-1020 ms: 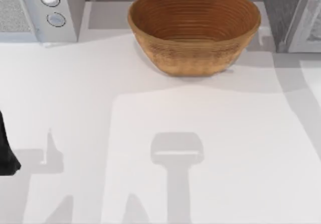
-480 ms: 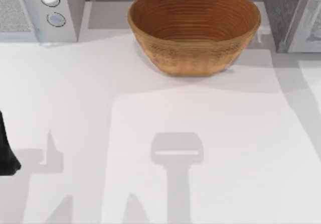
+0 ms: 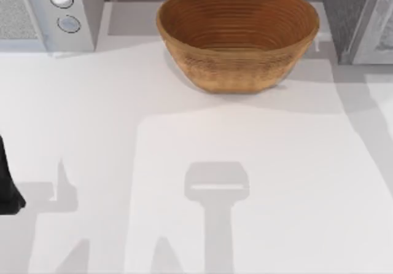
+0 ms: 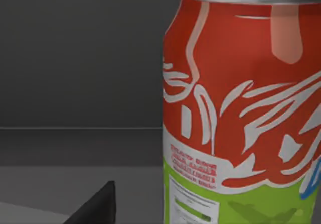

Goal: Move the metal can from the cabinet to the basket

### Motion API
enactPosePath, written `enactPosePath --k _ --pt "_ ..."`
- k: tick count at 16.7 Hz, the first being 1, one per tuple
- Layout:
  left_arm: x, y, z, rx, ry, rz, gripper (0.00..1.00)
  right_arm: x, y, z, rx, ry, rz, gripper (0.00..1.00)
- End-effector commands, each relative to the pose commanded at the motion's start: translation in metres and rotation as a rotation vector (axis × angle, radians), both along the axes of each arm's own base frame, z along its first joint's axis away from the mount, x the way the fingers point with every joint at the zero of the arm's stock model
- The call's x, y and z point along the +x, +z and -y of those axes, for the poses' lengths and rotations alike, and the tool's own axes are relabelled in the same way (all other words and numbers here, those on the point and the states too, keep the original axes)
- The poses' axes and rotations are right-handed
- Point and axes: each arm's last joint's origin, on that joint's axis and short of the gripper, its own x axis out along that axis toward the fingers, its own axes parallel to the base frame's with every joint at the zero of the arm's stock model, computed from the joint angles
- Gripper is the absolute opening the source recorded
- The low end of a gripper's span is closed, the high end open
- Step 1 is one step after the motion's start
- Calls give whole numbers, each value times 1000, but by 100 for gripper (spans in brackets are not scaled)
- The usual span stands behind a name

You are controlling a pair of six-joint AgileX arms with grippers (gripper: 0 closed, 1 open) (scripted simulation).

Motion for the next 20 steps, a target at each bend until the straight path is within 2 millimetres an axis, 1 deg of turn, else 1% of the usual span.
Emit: enactPosePath --k 1,3,9,11,14,20 --pt "0 0 0 0 0 0 100 1 0 0 0 0 -1 100" --pt "0 0 0 0 0 0 100 10 0 -1 -1 1 -4 100" --pt "0 0 0 0 0 0 100 57 0 -1 -1 1 -5 100" --pt "0 0 0 0 0 0 100 62 -1 0 -1 1 -5 100" --pt "0 0 0 0 0 0 100 62 -1 0 -1 1 -5 100" --pt "0 0 0 0 0 0 100 62 -1 0 -1 1 -5 55"
